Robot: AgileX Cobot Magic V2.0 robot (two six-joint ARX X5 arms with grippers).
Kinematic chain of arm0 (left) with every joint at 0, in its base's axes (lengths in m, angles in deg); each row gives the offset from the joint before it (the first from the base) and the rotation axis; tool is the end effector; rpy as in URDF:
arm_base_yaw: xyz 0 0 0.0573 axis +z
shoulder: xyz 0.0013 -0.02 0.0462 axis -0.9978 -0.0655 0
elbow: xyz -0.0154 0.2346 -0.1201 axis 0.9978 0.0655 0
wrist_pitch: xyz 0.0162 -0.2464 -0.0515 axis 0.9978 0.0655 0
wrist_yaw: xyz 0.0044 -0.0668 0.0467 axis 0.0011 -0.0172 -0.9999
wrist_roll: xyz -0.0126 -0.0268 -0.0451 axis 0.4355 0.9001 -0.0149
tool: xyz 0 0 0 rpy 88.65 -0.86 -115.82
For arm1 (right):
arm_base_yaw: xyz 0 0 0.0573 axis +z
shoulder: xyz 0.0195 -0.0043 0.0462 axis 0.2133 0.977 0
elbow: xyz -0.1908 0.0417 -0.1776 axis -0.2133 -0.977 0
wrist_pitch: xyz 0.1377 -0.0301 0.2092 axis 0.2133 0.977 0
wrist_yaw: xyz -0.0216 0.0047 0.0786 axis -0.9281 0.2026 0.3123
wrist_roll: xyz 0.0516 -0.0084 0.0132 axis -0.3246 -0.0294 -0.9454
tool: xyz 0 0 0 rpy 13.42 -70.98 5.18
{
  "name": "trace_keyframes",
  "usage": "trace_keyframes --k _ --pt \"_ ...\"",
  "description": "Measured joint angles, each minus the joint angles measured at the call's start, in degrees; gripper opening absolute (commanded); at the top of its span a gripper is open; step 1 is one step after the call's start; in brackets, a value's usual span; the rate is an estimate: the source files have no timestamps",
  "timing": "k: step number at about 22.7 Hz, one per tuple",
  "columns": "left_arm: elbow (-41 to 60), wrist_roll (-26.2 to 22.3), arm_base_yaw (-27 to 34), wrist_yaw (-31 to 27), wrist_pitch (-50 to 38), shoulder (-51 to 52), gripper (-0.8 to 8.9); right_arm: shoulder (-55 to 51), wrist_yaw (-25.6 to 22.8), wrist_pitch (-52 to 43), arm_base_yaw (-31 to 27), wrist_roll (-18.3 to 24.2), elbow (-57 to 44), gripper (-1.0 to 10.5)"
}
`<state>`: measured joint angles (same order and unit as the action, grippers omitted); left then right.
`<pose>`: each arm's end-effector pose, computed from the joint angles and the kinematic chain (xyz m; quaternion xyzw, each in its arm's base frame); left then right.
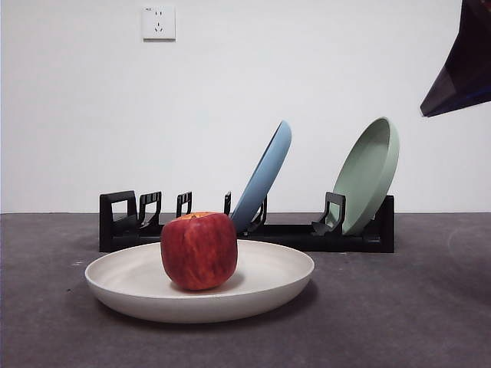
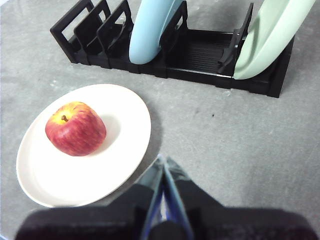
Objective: Take the yellow plate from the plate rack,put the plate on the table,take the apple from the table,put the apple in the plate
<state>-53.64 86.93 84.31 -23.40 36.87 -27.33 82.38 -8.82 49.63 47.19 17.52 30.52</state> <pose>0.0952 -0.0064 0.1520 0.0076 0.0827 -0.0713 0.9940 0.1270 0.0865 0.2440 0.0181 0.2695 0.2359 0.9335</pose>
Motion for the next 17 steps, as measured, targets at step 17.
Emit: trace_keyframes --k 17 --pt "0.0 0.0 0.0 0.0 0.0 0.0 -0.04 -23.5 2.4 -1.1 -18.5 11.1 -6.7 0.0"
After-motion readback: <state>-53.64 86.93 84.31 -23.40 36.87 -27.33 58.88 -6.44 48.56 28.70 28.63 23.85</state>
